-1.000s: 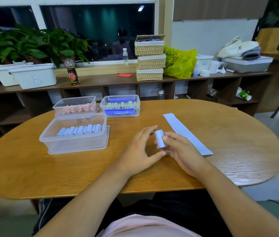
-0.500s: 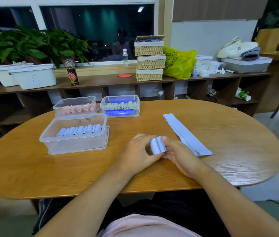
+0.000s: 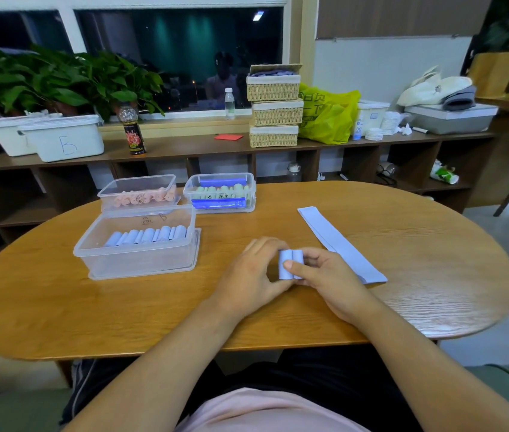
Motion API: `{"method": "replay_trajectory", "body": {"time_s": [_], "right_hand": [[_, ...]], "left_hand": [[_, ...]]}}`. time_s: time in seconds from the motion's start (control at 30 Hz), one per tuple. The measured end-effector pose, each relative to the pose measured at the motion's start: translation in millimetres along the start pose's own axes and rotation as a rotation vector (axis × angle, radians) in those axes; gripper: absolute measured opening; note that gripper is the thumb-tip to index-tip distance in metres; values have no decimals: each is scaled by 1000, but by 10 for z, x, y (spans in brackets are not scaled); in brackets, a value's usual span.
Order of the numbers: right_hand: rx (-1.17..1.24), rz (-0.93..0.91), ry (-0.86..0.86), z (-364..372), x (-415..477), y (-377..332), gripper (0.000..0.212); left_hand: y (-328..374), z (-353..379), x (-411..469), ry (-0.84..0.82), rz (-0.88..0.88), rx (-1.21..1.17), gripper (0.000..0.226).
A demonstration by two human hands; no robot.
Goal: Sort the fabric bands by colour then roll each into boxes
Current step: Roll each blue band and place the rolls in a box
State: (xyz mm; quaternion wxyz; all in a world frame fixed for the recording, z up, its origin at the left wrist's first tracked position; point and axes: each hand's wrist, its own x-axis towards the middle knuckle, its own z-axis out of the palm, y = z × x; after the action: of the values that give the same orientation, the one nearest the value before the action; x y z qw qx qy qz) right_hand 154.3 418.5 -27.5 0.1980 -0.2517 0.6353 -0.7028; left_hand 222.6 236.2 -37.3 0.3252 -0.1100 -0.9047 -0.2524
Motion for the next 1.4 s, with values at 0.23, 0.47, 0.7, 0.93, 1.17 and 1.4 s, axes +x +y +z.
{"method": "replay_trajectory", "body": {"time_s": [0.23,0.47,0.7,0.93,1.17,1.4], "right_hand": [[-39,7,37,16,-10,-26,24],[42,22,45,220,64,-242,17],[16,29,-75,797,277,-669,30],[-62,59,-150,1718,707,-974,37],[-200,225,-180,2721,1382,-987,21],[-682,426,-257,3372,1684,-725,20]], "left_hand": [[-6,-49,-2,-24,42,13,46],[-150,-512,-170,-6,-8,70,85],[-881,-1408,-705,265,-92,371,61],[-1387,-2063,-1084,446,-357,460,34],[-1704,-2075,-1183,534,-704,158,35],[-1630,-2110,-1158,548,-707,43,30]]}}
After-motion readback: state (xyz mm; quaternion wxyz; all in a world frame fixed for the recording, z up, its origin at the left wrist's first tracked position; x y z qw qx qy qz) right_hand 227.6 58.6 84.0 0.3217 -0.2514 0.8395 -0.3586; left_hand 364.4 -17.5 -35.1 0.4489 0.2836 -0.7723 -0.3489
